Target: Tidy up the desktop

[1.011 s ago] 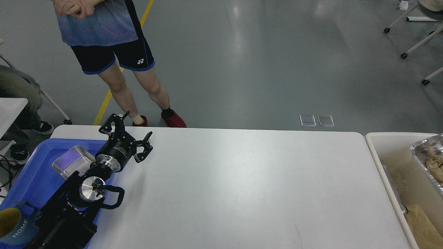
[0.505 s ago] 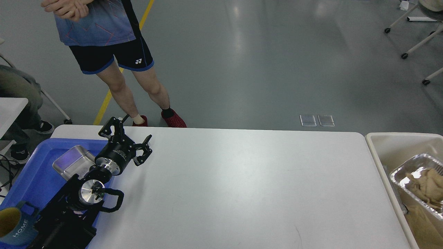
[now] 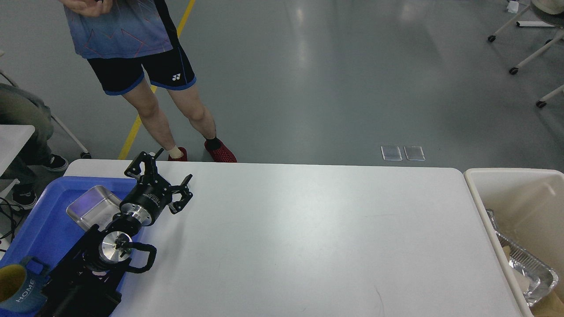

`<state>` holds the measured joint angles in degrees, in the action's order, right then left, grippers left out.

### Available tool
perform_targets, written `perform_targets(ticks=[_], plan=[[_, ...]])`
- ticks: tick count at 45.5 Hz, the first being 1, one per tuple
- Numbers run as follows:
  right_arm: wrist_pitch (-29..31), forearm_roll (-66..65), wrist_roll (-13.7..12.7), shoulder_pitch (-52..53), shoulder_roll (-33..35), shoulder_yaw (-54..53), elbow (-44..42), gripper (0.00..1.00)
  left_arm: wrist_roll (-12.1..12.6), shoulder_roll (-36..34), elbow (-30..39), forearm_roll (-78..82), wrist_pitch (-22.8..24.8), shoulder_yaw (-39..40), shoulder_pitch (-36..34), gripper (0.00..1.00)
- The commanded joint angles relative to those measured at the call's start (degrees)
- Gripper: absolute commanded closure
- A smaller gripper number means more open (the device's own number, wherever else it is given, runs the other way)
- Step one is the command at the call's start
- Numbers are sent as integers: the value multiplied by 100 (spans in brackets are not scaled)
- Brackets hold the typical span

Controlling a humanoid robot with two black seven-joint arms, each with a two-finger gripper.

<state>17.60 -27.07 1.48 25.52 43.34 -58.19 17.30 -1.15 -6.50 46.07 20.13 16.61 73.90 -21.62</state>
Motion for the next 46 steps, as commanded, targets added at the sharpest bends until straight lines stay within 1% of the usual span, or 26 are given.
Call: perform_targets(ticks=[1, 6, 11, 17, 19, 21, 26, 30, 35, 38, 46], plan=[[-11, 720, 10, 567, -97, -17, 45, 0, 1, 0, 16, 0, -18, 1, 0, 4], [-81, 852, 1, 1024, -273, -26, 54, 0, 1, -9, 16, 0, -18, 10, 9, 4], [-292, 870, 28, 1490, -677, -34, 54, 0, -8, -9, 16, 0, -18, 19, 44, 4], [-442, 870, 107, 1763, -1133, -139, 80, 0, -8, 0, 16, 0, -27, 19, 53, 4], [-442, 870, 203, 1824, -1371, -245, 98, 0, -8, 0, 16, 0, -27, 19, 53, 4], [-442, 870, 361, 1860, -1582, -394, 124, 0, -8, 0, 16, 0, -27, 19, 44, 4], [-389, 870, 905, 1869, -2074, -684, 466, 0, -8, 0, 16, 0, -44, 19, 27, 4], [-380, 870, 1336, 1799, -2338, -711, 853, 0, -8, 0, 16, 0, -53, 19, 18, 4], [-337, 870, 1741, 1615, -2584, -729, 1213, 0, -8, 0, 16, 8, -53, 19, 26, 4], [-354, 870, 1794, 1465, -2672, -781, 1442, 0, -8, 0, 16, 9, -53, 19, 26, 4], [-336, 870, 1794, 859, -2822, -1194, 2022, 0, -8, 0, 7, 8, -53, 27, 26, 4]])
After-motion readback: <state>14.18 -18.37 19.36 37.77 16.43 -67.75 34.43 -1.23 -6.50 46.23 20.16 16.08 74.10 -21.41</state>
